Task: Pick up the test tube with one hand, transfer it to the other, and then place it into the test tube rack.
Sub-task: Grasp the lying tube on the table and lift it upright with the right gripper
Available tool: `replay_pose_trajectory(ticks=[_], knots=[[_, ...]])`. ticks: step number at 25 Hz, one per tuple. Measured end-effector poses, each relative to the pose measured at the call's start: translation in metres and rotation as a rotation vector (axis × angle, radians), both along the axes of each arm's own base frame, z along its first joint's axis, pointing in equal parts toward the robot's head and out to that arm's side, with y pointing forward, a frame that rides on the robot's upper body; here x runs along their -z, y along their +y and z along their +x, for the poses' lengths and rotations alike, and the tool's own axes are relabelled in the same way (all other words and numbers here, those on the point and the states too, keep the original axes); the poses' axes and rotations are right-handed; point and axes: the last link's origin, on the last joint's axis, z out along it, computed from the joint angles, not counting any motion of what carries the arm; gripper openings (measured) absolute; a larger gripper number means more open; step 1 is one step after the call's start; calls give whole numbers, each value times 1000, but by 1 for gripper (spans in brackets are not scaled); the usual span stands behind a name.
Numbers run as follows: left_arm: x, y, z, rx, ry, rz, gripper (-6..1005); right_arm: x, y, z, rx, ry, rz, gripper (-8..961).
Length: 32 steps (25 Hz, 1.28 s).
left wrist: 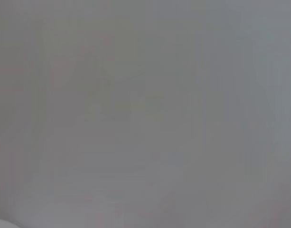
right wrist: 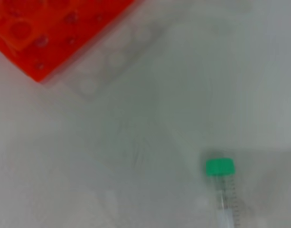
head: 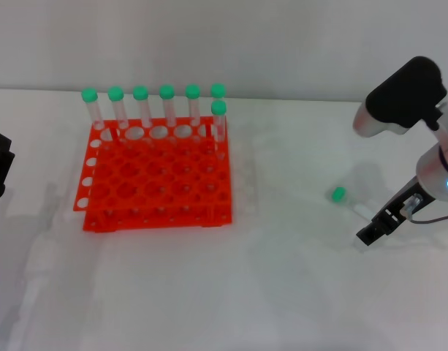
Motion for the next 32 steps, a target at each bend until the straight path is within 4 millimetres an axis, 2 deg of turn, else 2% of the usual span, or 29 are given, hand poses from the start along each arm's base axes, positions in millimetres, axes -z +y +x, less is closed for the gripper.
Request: replay_pose_trajectory(ticks=[9,18,29,32], knots=[[-1,1,1,2,1,3,871,10,8,4,21,-29,-20,829],[-1,1,0,-2,-2,6,871,14,12,5,32,-56,-41,670],[-2,0,-1,-4,-4,15,871,13,14,11,24,-118,-23,235],[-3,-1,-1,-5,-4,16,871,12,15,10,23,-111,-17,211]])
